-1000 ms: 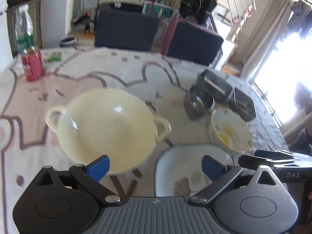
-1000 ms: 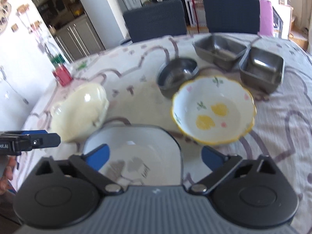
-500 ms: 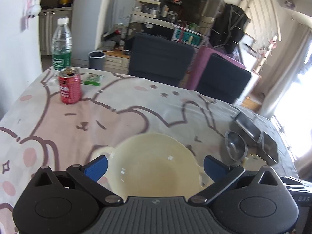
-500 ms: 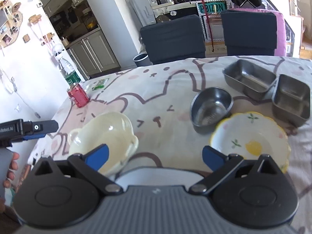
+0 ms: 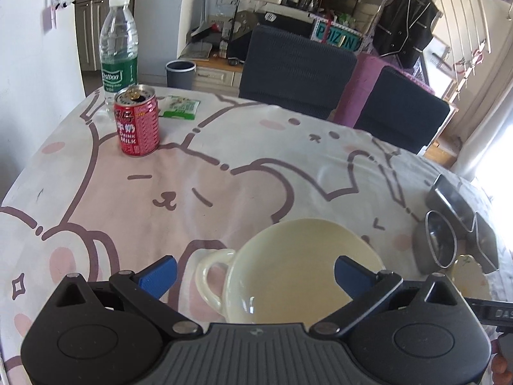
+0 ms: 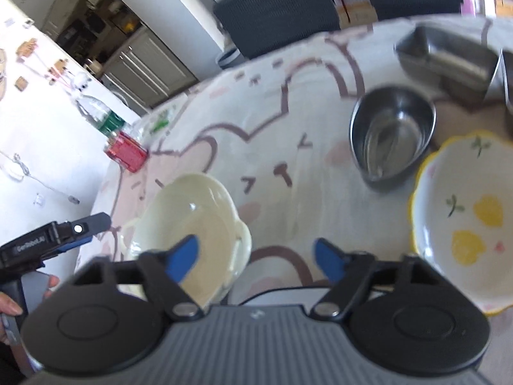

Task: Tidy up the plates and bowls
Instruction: 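Move both tools to the cream two-handled bowl and grasp its rim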

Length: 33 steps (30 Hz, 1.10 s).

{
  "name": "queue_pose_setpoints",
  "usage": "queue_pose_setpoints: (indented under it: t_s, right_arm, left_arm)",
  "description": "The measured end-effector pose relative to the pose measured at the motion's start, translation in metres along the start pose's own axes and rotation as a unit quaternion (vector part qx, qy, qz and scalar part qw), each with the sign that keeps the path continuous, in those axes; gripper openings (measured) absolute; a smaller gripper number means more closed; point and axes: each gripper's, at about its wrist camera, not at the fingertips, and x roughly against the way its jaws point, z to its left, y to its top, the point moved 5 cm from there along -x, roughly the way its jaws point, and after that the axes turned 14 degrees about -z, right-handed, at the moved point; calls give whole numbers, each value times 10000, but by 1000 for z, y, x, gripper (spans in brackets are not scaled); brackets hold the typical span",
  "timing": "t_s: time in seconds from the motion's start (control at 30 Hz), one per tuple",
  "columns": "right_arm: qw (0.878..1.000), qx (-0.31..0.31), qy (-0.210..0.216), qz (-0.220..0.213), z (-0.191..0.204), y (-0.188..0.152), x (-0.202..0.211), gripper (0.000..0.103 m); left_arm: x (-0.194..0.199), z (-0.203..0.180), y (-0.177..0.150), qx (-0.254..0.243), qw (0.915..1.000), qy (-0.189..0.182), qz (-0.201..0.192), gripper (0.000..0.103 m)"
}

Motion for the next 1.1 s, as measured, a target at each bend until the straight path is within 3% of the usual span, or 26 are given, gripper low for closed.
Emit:
queue_pose_setpoints:
  t_s: [0.13, 0.37, 0.47, 0.77, 1.1]
  right_arm:
    - [9998, -18, -100, 178, -4, -4, -16, 56]
    - [9981, -193, 279, 518, 5, -7, -30, 14]
    - [9984, 154, 142, 526, 14, -7, -30, 14]
    - [9987, 372, 6, 341, 13, 8, -33, 9]
    - [9984, 478, -39, 305, 14, 14, -36, 10]
  left_arm:
    - [-10, 7, -2, 60, 9999, -24, 148, 97]
    - [-22, 13, -6, 117, 9992, -50, 367, 87]
    - [-25, 14, -8, 95, 9989, -59, 459, 81]
    - [-35, 16, -20, 10, 9963, -24, 855, 59]
    - [-39, 22, -22, 50, 9956, 42, 931, 41]
